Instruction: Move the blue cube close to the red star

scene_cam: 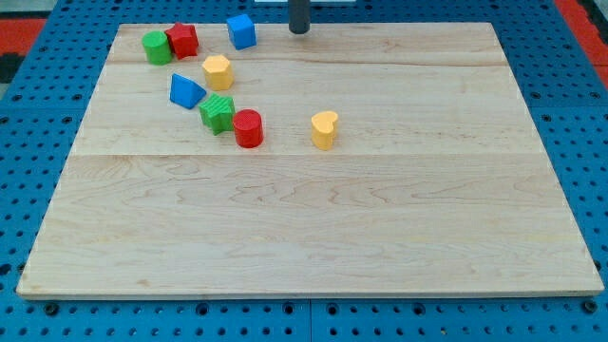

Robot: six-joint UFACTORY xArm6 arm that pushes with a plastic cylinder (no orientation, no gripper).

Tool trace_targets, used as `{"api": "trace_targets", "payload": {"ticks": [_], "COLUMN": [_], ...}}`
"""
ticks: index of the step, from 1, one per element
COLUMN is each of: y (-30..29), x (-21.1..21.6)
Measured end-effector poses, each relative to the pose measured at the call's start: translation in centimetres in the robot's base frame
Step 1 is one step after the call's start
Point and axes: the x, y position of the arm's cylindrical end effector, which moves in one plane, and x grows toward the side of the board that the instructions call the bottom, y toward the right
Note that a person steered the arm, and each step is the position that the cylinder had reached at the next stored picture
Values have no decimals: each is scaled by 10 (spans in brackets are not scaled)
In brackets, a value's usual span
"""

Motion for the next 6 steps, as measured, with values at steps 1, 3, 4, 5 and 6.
{"api": "trace_targets", "payload": {"ticks": [1, 3, 4, 5, 6], "y": [-49, -52, -17, -48, -67], "x": [-1, 53, 97, 100, 116]}}
